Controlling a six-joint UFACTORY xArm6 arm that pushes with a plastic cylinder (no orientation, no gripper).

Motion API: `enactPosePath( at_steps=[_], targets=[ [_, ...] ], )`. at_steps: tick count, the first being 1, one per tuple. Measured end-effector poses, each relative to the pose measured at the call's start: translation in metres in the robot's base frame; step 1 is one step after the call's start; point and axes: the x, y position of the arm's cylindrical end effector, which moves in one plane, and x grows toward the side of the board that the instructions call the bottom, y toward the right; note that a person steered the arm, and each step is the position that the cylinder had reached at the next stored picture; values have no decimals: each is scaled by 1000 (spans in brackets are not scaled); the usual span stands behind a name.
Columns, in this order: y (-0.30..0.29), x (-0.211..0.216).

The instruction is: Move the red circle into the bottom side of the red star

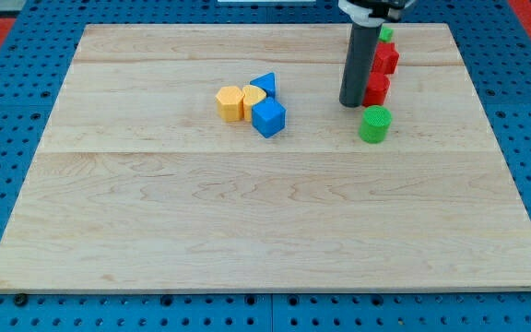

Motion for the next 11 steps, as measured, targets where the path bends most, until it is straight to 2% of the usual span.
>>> enactPosePath(
  at_steps=[2, 3, 4, 5, 7, 8, 9, 11],
  targets=[
    [35, -11],
    [35, 10],
    [61, 31],
    [105, 28],
    [85, -13],
    [83, -13],
    [84, 15],
    [70, 18]
  ],
)
